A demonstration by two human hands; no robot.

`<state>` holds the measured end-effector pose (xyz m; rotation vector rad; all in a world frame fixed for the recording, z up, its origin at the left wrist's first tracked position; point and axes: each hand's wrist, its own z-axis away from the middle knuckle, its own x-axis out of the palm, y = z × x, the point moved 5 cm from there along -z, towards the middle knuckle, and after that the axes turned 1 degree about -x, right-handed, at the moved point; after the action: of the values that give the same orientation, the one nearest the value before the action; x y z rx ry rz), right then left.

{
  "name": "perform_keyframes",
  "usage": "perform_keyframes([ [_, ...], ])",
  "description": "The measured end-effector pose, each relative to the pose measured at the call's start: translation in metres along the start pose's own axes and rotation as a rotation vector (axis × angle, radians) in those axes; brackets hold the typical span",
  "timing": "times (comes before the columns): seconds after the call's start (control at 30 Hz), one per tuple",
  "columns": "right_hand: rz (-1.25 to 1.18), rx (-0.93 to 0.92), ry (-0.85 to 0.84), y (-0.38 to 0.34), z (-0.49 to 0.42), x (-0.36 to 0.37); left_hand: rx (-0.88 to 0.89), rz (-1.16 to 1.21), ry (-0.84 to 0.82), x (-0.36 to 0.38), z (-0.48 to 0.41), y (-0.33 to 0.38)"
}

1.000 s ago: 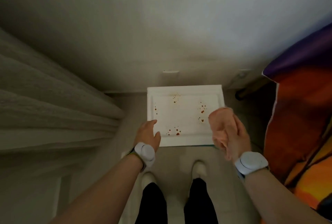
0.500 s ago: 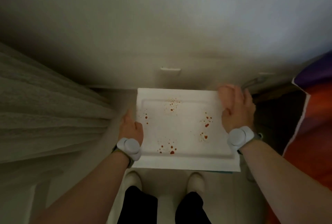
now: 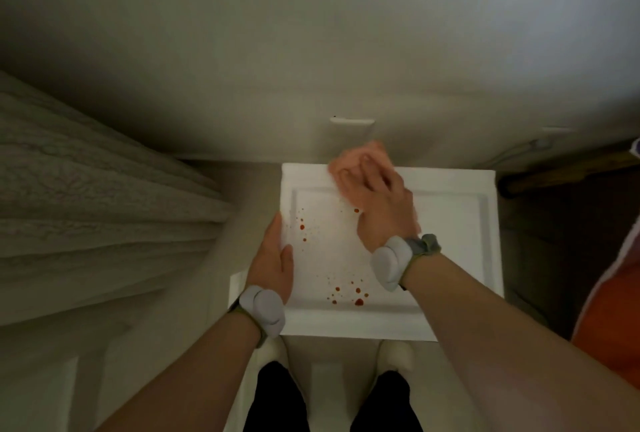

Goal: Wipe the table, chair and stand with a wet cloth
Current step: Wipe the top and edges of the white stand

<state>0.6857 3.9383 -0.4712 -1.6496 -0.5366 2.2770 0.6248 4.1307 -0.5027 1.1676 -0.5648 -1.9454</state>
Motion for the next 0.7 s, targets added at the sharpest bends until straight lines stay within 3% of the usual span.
perform_keyframes([
  [0.07, -0.002, 0.011, 0.019, 0.017, 0.002, -0.008, -0.001, 0.012, -0.024, 0.001, -0.002, -0.001],
  [0.2, 0.042, 0.403, 0.163, 0.069, 0.018, -0.027, -0.001, 0.023, -0.045, 0.001, -0.002, -0.006],
  [0.27, -0.008, 0.475, 0.177, 0.058, 0.016, -0.021, 0.005, 0.019, -0.042, 0.001, -0.002, -0.009],
  [0.57, -0.062, -0.226, 0.103, -0.082, -0.017, 0.035, -0.007, 0.089, -0.078, -0.005, -0.005, -0.014],
  [0.63, -0.01, -0.316, 0.028, -0.078, -0.014, 0.035, -0.006, 0.101, -0.098, -0.005, -0.005, -0.013],
  [0.7, 0.019, -0.272, 0.06, -0.058, -0.012, 0.025, -0.004, 0.116, -0.11, -0.003, -0.006, -0.012],
])
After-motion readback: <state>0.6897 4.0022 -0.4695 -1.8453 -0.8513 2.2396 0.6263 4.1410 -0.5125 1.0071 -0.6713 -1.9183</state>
